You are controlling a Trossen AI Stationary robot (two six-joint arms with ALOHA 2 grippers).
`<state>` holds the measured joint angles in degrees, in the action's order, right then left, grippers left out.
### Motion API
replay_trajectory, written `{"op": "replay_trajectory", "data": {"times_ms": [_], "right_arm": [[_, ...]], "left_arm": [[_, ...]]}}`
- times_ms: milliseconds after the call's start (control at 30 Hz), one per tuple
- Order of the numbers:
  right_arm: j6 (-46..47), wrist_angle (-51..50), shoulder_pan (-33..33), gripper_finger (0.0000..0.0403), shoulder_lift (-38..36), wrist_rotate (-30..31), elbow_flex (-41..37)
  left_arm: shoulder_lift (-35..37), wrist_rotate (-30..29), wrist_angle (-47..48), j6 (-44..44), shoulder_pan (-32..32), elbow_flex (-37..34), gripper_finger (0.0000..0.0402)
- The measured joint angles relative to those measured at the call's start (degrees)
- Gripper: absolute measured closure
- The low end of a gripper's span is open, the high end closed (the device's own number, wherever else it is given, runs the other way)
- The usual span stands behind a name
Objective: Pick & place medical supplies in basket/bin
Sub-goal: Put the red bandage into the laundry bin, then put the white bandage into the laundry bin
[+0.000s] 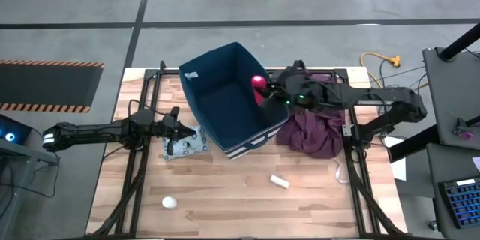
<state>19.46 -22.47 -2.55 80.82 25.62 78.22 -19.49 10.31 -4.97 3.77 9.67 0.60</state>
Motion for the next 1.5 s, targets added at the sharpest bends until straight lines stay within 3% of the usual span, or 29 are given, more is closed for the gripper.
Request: {"op": "replay_trajectory", "data": {"times_ms": [133, 267, 733, 833, 1000, 1067, 1233, 1500], "right_arm": [[0.1, -0.3, -1.8, 0.033, 2.1, -5.6, 0.0], [0.4, -2.1, -1.9, 0.0313, 3.7, -6.2, 0.0], [3.7, -7.2, -1.7, 0.0147, 3.8, -6.9, 0.4], [4.2, -7.3, -1.8, 0.0127, 2.9, -13.6, 2.6], [3.9, -7.7, 1.2, 0.0122, 1.2, -34.8, 6.8], [5.8, -9.6, 4.5, 0.0126, 1.1, -37.4, 7.8], [8.3, -16.1, 15.0, 0.0136, 0.8, -35.3, 8.6], [18.0, -25.9, 30.9, 0.0149, 5.1, -13.8, 4.4]], "left_arm": [[0.0, 0.0, 0.0, 0.0, 0.0, 0.0, 0.04], [0.0, 0.0, 0.0, 0.0, 0.0, 0.0, 0.04], [0.0, -1.4, 0.0, 0.0, 0.0, 0.0, 0.04], [0.0, -1.4, 0.0, 0.0, 0.0, 0.0, 0.04], [0.0, -1.5, 0.0, 0.0, 0.0, 0.0, 0.04], [0.0, -1.5, 0.0, 0.0, 0.0, 0.0, 0.04], [0.0, -1.5, 0.1, 0.0, 0.0, 0.0, 0.04], [0.0, -1.5, 0.0, 0.0, 0.0, 0.0, 0.04]]}}
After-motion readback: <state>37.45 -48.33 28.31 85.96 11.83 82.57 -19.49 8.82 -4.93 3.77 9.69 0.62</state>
